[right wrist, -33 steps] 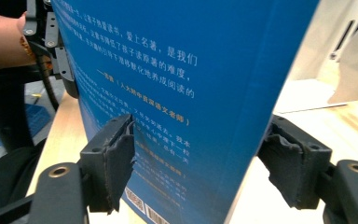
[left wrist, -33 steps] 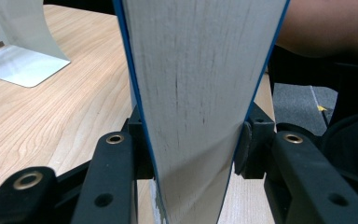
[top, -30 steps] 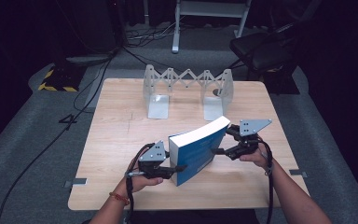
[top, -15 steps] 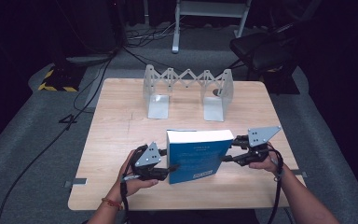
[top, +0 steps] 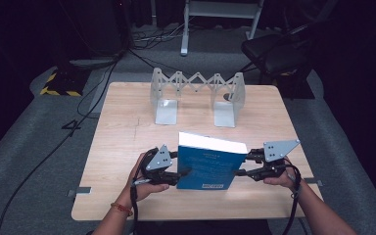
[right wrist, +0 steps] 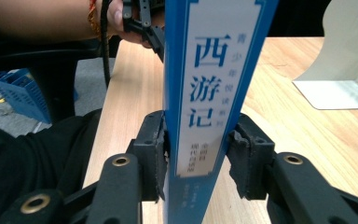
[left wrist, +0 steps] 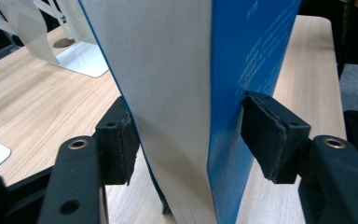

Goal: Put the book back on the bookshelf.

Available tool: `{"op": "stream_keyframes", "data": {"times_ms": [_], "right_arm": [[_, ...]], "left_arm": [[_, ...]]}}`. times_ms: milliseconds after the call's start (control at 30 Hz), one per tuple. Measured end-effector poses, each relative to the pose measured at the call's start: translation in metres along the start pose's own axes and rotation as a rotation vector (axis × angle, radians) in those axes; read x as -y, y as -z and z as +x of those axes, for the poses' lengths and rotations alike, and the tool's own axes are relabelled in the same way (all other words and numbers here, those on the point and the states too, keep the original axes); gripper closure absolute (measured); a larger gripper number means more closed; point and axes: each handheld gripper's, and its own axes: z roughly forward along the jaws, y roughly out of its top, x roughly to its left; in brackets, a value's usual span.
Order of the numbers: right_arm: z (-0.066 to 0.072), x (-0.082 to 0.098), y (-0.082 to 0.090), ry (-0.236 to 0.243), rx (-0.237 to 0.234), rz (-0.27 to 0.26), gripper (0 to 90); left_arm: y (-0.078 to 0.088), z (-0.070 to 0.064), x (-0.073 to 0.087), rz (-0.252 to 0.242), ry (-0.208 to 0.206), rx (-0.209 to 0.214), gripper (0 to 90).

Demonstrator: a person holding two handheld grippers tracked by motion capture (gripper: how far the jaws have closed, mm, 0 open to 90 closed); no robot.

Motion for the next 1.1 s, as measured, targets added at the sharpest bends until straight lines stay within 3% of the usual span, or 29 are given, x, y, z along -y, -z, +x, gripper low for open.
{"op": "stream_keyframes", "data": {"times_ms": [333, 500, 667, 1100], "right_arm": [[0.007, -0.005, -0.006, -0.029, 0.061, -0.037, 58.7], [0.002, -0.004, -0.002, -0.068, 0.104, -0.055, 58.6], [0.001, -0.007, 0.005, -0.051, 0.150, -0.047, 59.0], [0.004, -0.002, 0.008, -0.074, 0.171, -0.064, 58.3]], "left_arm": [[-0.017, 0.005, -0.008, -0.018, 0.001, 0.000, 34.7], [-0.030, 0.006, -0.014, -0.022, 0.003, -0.012, 35.0], [-0.042, 0.008, -0.023, -0.014, -0.026, -0.014, 34.8], [-0.039, -0.002, -0.019, -0.029, -0.033, -0.018, 37.6]]}}
